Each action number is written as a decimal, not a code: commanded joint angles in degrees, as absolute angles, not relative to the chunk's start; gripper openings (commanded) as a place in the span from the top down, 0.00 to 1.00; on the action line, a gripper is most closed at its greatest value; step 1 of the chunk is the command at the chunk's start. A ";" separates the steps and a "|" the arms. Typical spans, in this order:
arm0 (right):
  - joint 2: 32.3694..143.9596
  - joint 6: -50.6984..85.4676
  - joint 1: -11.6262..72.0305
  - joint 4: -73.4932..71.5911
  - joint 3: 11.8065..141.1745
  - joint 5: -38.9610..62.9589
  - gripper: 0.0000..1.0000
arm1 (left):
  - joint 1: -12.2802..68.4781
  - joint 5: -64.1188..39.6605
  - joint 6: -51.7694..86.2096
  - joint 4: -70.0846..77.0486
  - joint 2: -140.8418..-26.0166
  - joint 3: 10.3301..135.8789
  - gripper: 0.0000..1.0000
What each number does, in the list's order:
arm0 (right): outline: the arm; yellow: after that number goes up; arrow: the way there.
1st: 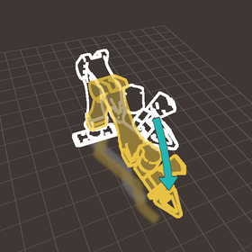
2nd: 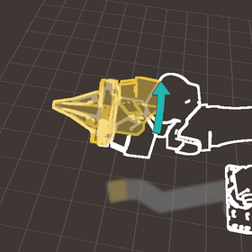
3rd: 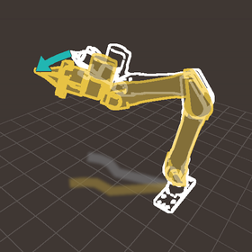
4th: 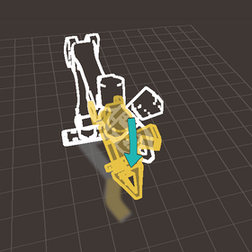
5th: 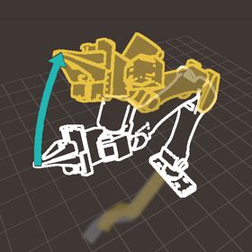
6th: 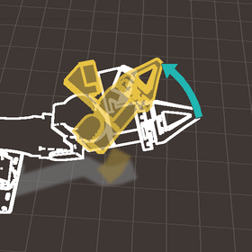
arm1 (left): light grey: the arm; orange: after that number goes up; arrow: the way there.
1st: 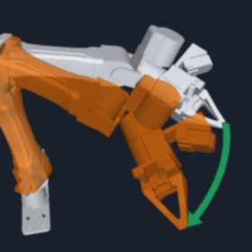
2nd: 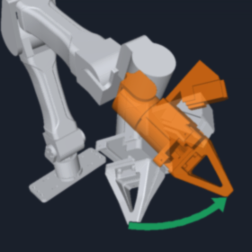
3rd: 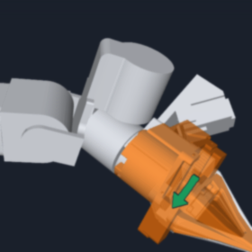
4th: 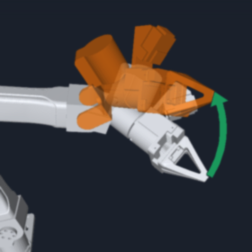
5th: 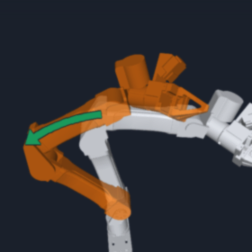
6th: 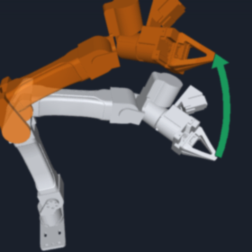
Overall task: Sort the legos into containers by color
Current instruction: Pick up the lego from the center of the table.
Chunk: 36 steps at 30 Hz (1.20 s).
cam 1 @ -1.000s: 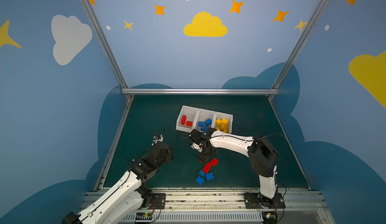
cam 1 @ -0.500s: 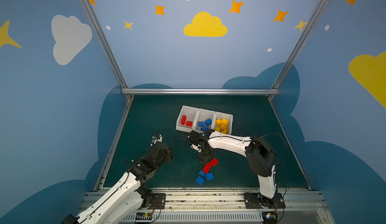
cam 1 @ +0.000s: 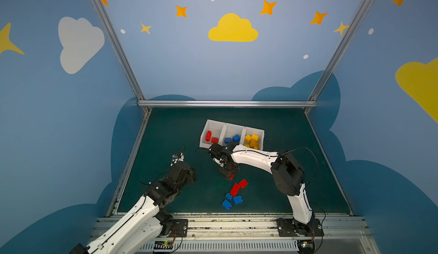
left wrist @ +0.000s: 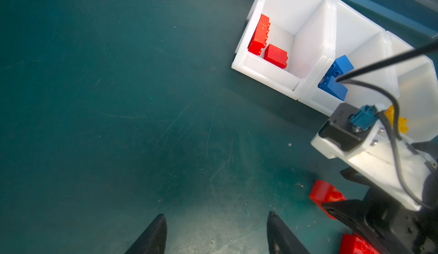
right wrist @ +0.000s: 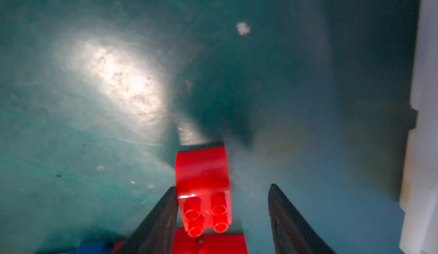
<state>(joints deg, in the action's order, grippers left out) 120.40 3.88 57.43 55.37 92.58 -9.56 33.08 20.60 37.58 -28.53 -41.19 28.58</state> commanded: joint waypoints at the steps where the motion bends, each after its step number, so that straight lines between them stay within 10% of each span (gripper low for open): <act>1: 120.44 4.59 57.13 56.43 92.14 -7.80 0.42 | 32.76 21.33 37.66 -29.62 -40.96 28.84 0.33; 17: 118.82 6.05 57.07 55.79 89.08 -6.16 0.81 | 32.70 21.29 38.58 -29.40 -40.25 28.04 0.33; 36: 132.04 -0.57 48.49 61.37 132.75 -4.16 0.83 | 32.70 19.60 39.33 -31.04 -37.47 27.71 0.33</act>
<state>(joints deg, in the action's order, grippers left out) 127.63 2.13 48.99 60.03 130.28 -4.08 32.88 20.51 38.94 -30.04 -38.37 28.38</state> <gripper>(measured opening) 0.324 0.672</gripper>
